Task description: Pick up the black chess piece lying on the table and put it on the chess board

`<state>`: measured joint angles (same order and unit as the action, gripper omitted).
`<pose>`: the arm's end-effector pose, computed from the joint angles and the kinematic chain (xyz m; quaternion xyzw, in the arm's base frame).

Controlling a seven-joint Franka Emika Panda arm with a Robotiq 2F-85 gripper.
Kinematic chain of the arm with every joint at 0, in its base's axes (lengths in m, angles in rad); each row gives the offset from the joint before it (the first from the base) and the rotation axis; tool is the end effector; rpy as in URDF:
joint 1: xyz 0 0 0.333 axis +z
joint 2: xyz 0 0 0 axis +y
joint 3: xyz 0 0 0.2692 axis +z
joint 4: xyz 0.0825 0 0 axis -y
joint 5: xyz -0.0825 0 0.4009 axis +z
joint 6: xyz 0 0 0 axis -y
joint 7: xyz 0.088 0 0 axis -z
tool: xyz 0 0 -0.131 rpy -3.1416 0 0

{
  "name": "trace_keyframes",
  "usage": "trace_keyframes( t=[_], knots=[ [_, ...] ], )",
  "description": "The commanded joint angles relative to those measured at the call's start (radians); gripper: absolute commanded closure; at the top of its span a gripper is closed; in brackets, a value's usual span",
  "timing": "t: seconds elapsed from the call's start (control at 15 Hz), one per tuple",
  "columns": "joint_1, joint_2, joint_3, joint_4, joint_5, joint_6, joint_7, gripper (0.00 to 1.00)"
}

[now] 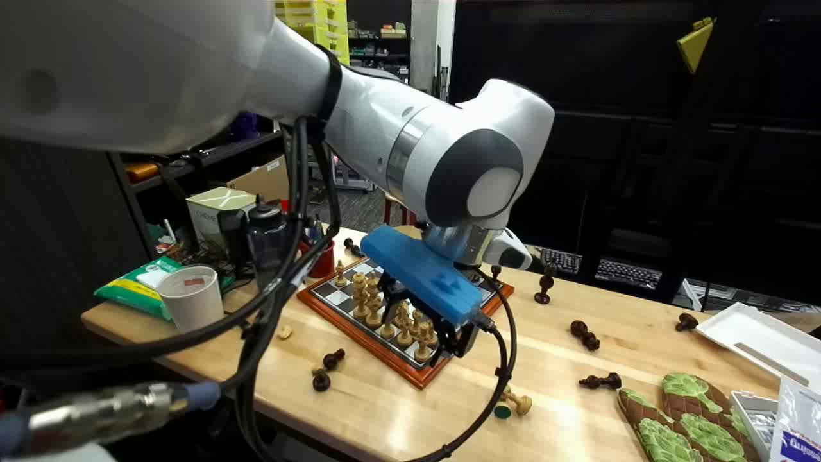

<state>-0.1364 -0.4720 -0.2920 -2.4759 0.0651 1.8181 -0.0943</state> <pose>0.3814 -0.1575 0.3656 -0.9781 0.1542 0.0754 0.1177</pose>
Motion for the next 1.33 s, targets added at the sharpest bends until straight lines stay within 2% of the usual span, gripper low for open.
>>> trace_keyframes(
  t=[0.0, 0.13, 0.33, 1.0, 1.2, 1.27],
  knots=[
    [-0.026, 0.004, 0.023, 0.001, 0.01, -0.002, -0.01, 0.0],
    [-0.026, 0.004, 0.024, 0.001, 0.01, -0.002, -0.01, 0.0],
    [-0.04, 0.077, 0.014, 0.046, -0.007, 0.031, -0.008, 0.0],
    [-0.113, 0.403, -0.025, 0.259, 0.014, 0.349, 0.027, 0.0],
    [-0.143, 0.501, -0.04, 0.333, 0.048, 0.401, 0.057, 0.0],
    [-0.149, 0.525, -0.04, 0.361, 0.069, 0.378, 0.04, 0.0]
  ],
)
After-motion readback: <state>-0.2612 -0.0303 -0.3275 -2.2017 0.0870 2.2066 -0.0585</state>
